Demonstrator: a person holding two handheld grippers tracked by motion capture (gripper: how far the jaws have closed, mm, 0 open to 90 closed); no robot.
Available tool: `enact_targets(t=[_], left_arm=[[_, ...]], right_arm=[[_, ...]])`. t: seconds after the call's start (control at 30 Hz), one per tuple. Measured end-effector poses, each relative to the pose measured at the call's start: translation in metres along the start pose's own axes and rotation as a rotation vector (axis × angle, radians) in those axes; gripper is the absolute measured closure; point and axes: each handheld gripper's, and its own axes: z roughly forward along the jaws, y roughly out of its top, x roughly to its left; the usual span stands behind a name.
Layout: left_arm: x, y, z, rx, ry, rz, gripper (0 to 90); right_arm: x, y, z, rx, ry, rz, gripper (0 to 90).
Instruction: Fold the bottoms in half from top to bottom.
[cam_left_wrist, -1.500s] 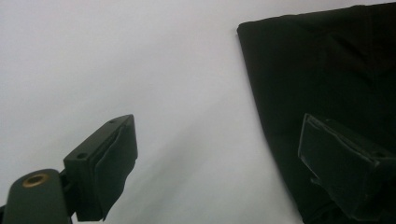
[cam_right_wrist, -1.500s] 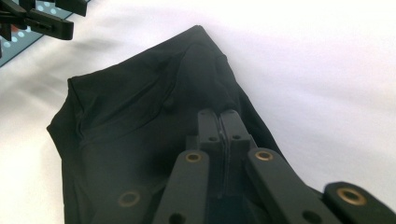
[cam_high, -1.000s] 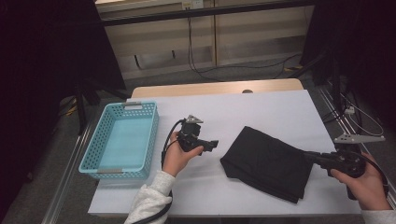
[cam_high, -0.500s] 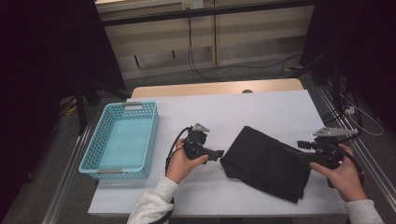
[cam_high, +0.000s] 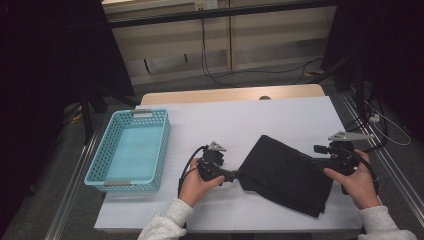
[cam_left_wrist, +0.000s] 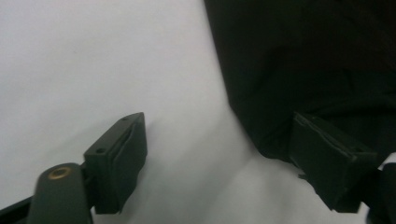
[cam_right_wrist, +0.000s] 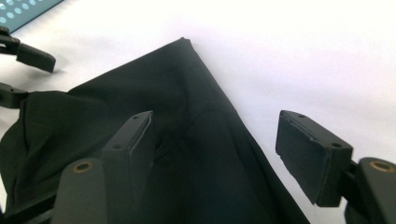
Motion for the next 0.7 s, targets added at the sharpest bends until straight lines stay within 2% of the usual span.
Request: enact_targets(t=[0.03, 0.17, 0.23, 0.27, 0.3, 0.33, 0.37, 0.4, 0.43, 0.47, 0.57, 0.6, 0.63, 0.67, 0.7], left_arm=[[-0.001, 0.000, 0.001, 0.003, -0.007, -0.001, 21.9], [-0.005, 0.001, 0.003, 0.009, 0.010, 0.028, 21.8], [-0.007, 0.001, 0.004, 0.013, 0.024, 0.039, 27.7], [-0.010, 0.001, 0.005, 0.014, 0.035, 0.051, 27.7], [-0.012, 0.001, 0.005, 0.021, 0.046, 0.066, 30.9], [-0.015, 0.001, 0.005, 0.024, 0.057, 0.074, 39.2], [-0.015, 0.001, 0.005, 0.024, 0.057, 0.074, 43.5], [-0.017, 0.001, 0.004, 0.031, 0.055, 0.079, 43.5], [-0.018, 0.001, 0.004, 0.033, 0.053, 0.072, 53.2], [-0.018, 0.001, 0.004, 0.031, 0.047, 0.062, 53.2], [-0.018, 0.002, 0.004, 0.043, 0.038, 0.031, 62.1], [-0.017, 0.002, 0.004, 0.050, 0.008, 0.006, 72.9], [-0.017, 0.002, 0.004, 0.053, -0.001, -0.010, 72.9], [-0.017, 0.002, 0.006, 0.049, -0.022, -0.027, 76.6], [-0.016, 0.002, 0.005, 0.057, -0.023, -0.028, 78.7]], right_arm=[[0.000, 0.001, 0.000, -0.004, 0.001, -0.002, 28.2], [0.001, 0.000, 0.000, -0.007, -0.011, -0.011, 27.4], [0.001, 0.000, -0.001, -0.007, -0.012, -0.011, 27.3], [0.001, 0.000, -0.001, -0.007, -0.011, -0.008, 27.3], [0.002, -0.001, -0.002, -0.009, -0.015, -0.009, 27.3], [0.002, -0.001, -0.003, -0.014, -0.017, -0.009, 27.3], [0.002, -0.001, -0.003, -0.014, -0.017, -0.009, 27.3], [0.002, -0.001, -0.004, -0.016, -0.017, -0.011, 27.3], [0.002, 0.000, -0.004, -0.018, -0.020, -0.012, 27.3], [0.002, 0.000, -0.004, -0.018, -0.021, -0.013, 27.3], [0.002, -0.001, -0.004, -0.018, -0.020, -0.015, 27.3], [0.002, -0.001, -0.005, -0.021, -0.023, -0.014, 27.3], [0.002, -0.001, -0.005, -0.021, -0.023, -0.014, 27.3], [0.002, -0.001, -0.005, -0.022, -0.023, -0.015, 27.4], [0.001, -0.001, -0.005, -0.023, -0.026, -0.016, 27.3]])
